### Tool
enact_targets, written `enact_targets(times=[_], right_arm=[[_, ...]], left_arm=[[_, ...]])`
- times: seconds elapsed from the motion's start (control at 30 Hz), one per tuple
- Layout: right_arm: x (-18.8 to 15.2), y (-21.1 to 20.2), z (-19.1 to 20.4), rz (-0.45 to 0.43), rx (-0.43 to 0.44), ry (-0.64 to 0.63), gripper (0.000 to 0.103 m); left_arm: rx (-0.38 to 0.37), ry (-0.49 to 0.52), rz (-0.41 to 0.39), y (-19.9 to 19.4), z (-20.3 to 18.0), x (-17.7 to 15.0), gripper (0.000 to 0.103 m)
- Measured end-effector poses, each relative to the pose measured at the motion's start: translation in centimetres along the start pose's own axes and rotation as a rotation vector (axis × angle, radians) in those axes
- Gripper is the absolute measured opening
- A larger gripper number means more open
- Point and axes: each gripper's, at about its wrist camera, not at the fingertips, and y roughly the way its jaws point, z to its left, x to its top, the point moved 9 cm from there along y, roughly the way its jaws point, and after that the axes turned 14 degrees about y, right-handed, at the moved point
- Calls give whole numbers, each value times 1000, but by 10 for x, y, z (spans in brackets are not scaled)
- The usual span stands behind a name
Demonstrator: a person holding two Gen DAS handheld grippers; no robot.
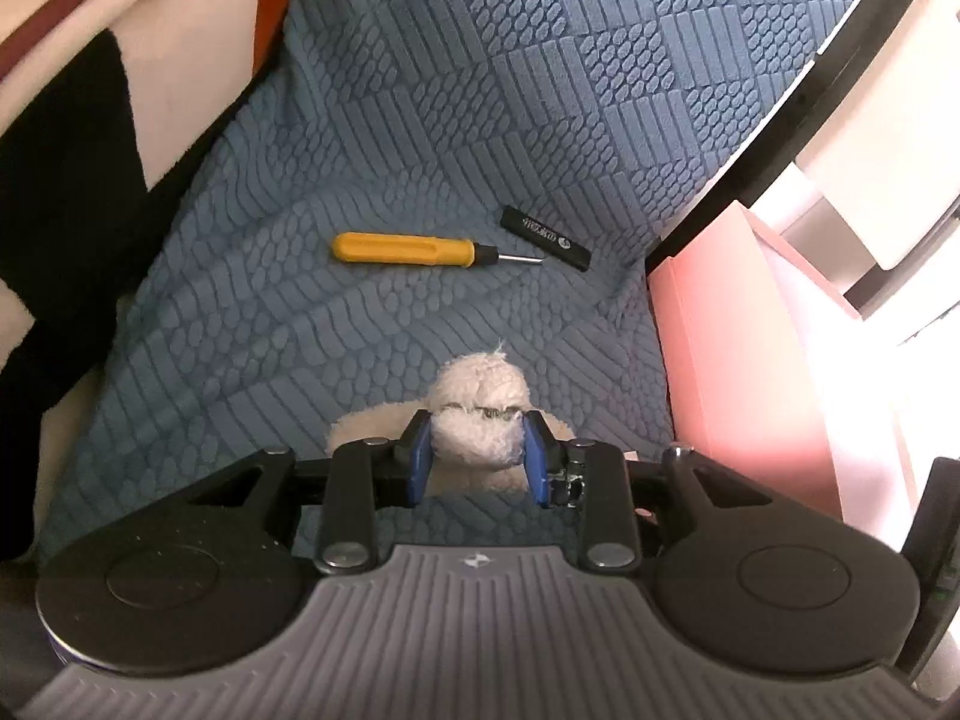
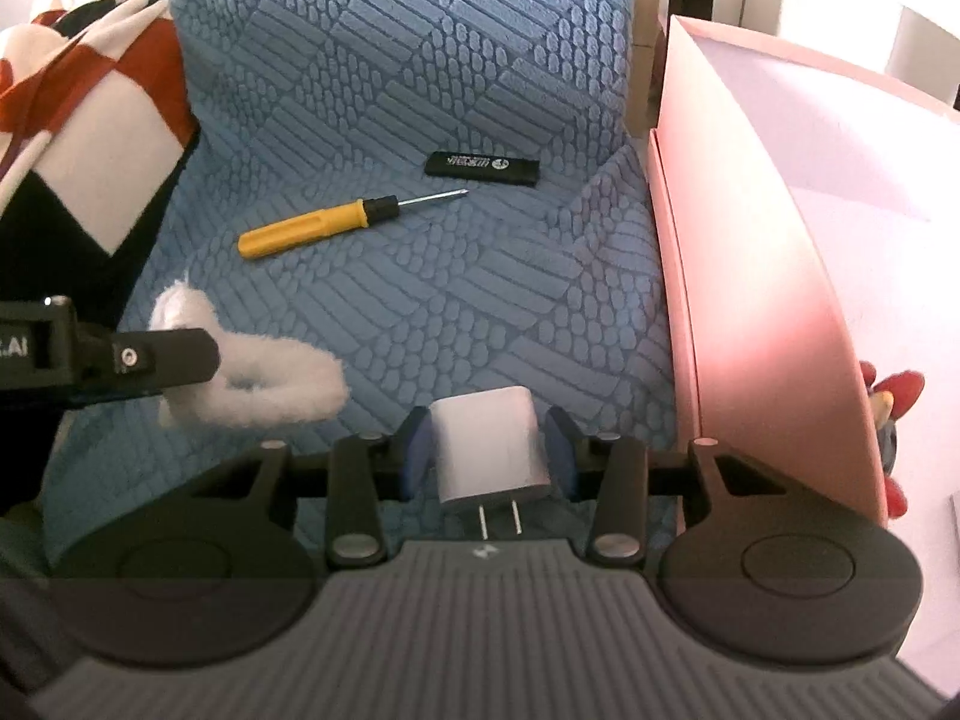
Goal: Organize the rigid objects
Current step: 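Lift the charger and plush toy and carry both over the pink box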
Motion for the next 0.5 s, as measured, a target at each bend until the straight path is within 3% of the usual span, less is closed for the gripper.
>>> enact_targets(times=[0.13, 0.5], right_arm=[[-1, -1, 0, -17, -30, -12, 61], [-16, 19, 1, 68, -48, 0, 61]], left_arm=[[10, 14, 2, 2, -2, 0, 36], [26, -12, -5, 2, 7, 5, 36]])
